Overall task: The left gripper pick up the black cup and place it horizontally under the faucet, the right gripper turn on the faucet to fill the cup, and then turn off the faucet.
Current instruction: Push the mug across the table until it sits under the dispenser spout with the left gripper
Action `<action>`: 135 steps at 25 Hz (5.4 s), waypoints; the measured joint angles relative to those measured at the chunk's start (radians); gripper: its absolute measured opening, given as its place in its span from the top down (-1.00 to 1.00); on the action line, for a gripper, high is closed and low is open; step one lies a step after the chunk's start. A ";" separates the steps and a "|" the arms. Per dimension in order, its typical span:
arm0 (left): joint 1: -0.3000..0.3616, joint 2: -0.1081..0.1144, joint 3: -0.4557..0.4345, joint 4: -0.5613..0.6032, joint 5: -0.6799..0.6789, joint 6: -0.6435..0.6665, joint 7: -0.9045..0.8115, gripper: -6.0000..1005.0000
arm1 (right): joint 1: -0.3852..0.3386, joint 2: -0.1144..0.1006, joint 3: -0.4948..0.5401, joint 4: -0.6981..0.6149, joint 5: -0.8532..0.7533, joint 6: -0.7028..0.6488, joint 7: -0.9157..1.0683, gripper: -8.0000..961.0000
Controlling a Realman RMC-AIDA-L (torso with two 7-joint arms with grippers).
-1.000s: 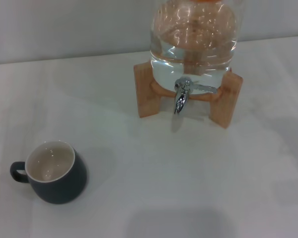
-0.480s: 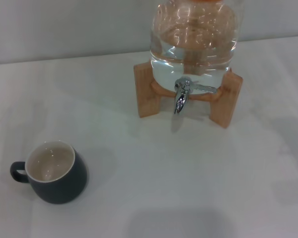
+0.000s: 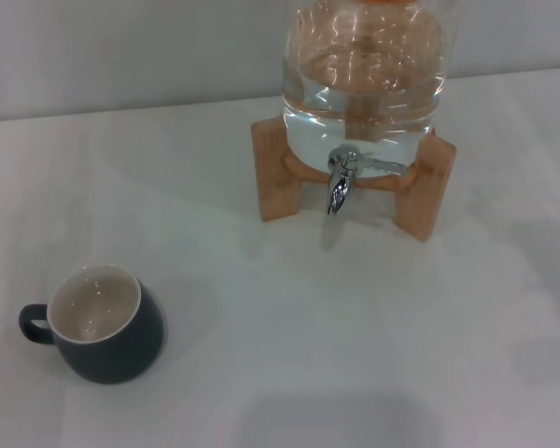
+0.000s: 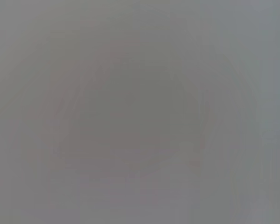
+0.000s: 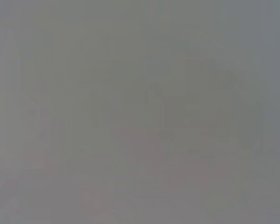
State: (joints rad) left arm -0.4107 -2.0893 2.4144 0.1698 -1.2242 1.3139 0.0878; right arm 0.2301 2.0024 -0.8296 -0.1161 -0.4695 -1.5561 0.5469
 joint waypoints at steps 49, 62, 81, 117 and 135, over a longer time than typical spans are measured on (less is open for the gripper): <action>0.202 -0.007 0.231 0.099 0.007 -0.048 0.000 -0.75 | 0.019 -0.004 -0.013 -0.003 -0.047 0.042 -0.002 -0.81; 0.200 -0.007 0.255 0.101 0.007 -0.036 0.069 -0.75 | 0.019 -0.013 -0.014 -0.025 -0.074 0.071 0.001 -0.81; 0.158 -0.003 0.255 0.102 0.010 -0.030 0.079 -0.75 | 0.040 -0.015 -0.014 -0.028 -0.073 0.091 -0.001 -0.81; 0.201 -0.008 0.277 0.175 0.075 0.152 0.116 -0.75 | 0.042 -0.022 -0.015 -0.040 -0.073 0.121 -0.002 -0.81; 0.323 -0.011 0.322 0.200 0.073 0.193 0.146 -0.75 | 0.051 -0.024 -0.051 -0.040 -0.074 0.129 -0.003 -0.81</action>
State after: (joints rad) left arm -0.0879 -2.1003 2.7362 0.3696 -1.1513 1.5072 0.2341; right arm 0.2806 1.9783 -0.8805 -0.1566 -0.5431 -1.4274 0.5443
